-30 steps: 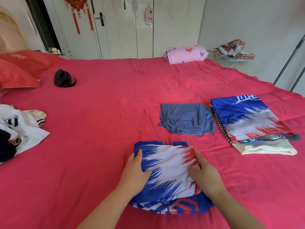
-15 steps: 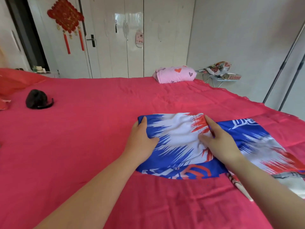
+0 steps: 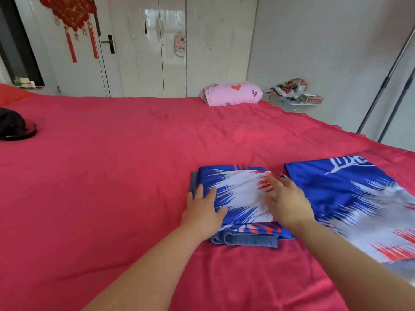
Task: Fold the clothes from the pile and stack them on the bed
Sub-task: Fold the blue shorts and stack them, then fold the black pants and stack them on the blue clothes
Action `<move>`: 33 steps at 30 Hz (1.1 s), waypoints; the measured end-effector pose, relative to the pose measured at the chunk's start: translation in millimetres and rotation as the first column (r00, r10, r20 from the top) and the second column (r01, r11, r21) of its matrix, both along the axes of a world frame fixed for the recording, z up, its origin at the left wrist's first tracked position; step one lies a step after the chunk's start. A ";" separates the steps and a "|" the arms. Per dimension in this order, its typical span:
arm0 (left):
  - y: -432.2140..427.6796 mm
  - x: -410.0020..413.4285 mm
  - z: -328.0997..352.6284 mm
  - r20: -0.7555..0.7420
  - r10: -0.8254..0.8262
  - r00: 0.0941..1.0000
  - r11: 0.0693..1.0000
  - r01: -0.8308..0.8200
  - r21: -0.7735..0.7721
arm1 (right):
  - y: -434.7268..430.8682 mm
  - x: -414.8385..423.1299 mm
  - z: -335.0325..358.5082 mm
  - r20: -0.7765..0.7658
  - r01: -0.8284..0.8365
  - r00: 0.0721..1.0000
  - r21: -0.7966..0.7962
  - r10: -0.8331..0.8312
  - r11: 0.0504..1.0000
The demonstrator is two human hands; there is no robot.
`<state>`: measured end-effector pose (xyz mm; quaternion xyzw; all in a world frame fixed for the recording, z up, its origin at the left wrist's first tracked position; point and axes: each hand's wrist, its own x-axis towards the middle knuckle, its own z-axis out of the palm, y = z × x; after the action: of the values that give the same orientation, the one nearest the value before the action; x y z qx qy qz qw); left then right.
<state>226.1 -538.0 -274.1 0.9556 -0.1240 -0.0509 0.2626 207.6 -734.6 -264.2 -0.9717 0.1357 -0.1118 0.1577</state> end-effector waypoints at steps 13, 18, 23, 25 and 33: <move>9.4 -7.9 -35.0 0.094 -0.119 0.989 0.974 0.097 0.207 | 36.2 -13.0 -37.9 -0.262 -0.150 0.961 -0.205 0.093 0.967; 56.0 -37.3 -25.5 0.190 -0.052 0.980 0.981 0.015 0.194 | 80.9 -48.1 -37.9 -0.199 -0.188 0.968 -0.185 0.151 0.965; 135.2 -89.6 -15.7 0.144 0.087 0.986 0.963 -0.121 0.243 | 176.9 -92.5 -41.1 -0.210 -0.349 0.919 -0.038 0.334 0.936; 180.4 -110.4 -12.5 0.133 0.156 0.979 0.945 -0.187 0.269 | 222.5 -105.8 -41.0 -0.227 -0.461 0.864 -0.001 0.449 0.887; 387.7 -178.3 1.6 0.193 0.457 0.869 0.816 -0.495 0.299 | 410.9 -122.9 -25.2 -0.220 -0.745 0.652 -0.004 0.726 0.667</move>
<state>47.8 -150.2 -272.5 0.9879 0.1151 0.0497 0.0910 84.7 -323.6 -289.4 -0.9555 -0.2598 0.0534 0.1292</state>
